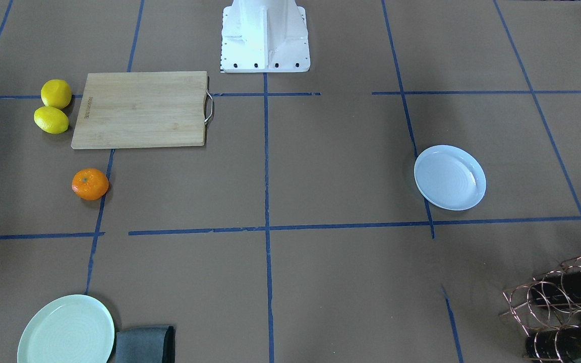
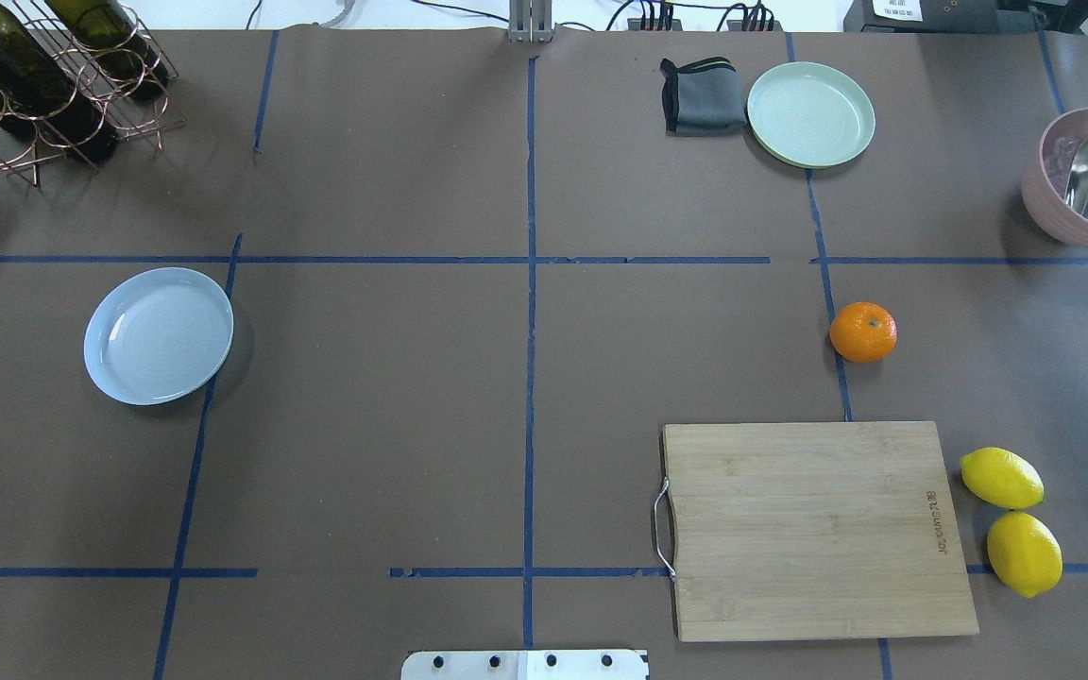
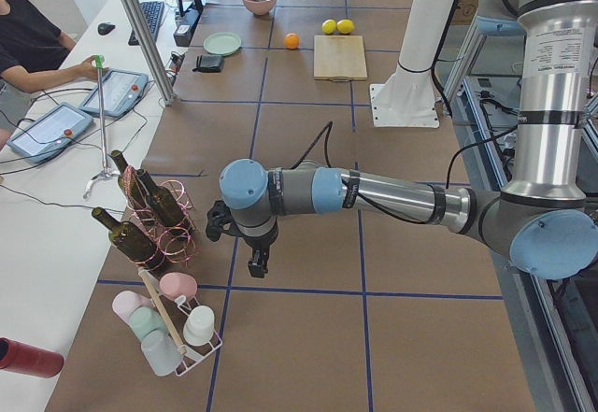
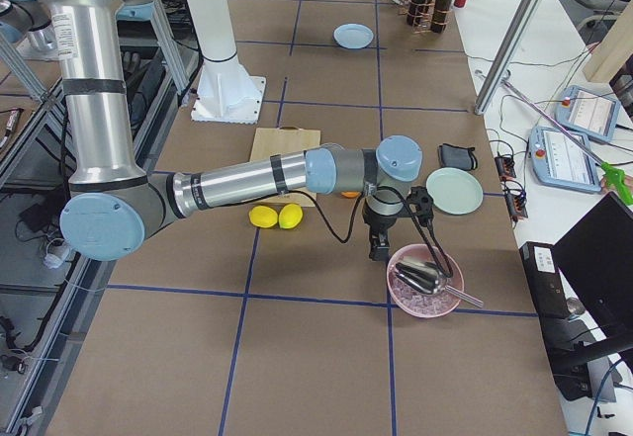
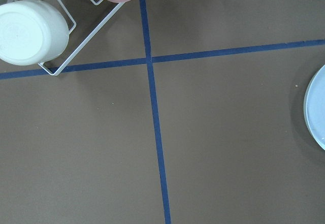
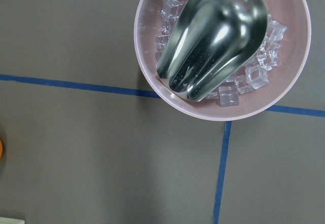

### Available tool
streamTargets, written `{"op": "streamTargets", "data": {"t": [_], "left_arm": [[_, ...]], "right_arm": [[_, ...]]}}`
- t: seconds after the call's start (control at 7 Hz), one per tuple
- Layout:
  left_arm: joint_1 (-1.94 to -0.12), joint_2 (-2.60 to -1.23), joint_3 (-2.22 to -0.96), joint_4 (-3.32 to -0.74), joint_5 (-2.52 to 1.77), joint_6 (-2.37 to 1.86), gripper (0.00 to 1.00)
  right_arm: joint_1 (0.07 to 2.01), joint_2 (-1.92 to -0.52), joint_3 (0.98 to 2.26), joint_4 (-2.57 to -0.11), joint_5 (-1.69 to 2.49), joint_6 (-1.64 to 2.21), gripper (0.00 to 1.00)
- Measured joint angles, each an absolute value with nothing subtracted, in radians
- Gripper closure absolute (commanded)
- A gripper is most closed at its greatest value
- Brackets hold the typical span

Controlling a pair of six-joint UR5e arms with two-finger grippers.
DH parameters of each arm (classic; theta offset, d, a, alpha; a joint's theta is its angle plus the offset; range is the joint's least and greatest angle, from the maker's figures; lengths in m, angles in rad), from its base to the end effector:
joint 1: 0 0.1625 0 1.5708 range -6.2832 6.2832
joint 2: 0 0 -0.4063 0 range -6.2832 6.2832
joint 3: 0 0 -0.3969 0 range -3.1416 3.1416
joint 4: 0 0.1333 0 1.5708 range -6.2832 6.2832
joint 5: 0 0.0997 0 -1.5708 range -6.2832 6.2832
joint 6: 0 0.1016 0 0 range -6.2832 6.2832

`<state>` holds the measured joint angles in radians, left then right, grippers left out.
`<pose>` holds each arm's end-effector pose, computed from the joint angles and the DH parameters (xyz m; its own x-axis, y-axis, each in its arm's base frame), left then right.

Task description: Pick orange to plate

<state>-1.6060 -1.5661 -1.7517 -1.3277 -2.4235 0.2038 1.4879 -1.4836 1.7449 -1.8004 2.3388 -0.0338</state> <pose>-0.0738 -0.4816 0.5726 0.6493 0.1299 -0.7494 -0.0983 0.9914 0.0866 0.0194 -0.5242 0.5346 0.7118 -0.1151 0.6929 0.1069 0.9927 0.0551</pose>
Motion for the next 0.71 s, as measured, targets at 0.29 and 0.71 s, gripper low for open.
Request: {"op": "streamTargets", "data": {"t": [0.29,0.71], "left_arm": [[-1.603,-1.588,-1.767,-1.325,-2.414,0.207,0.0],[-1.561,-1.588,-1.794,-1.319,-2.417,0.211,0.0]], "right_arm": [[1.489,-1.494,1.757,-1.81,2.326,-0.055,0.0],[1.486,-1.496,1.761,-1.809,2.337,-0.05,0.0]]}}
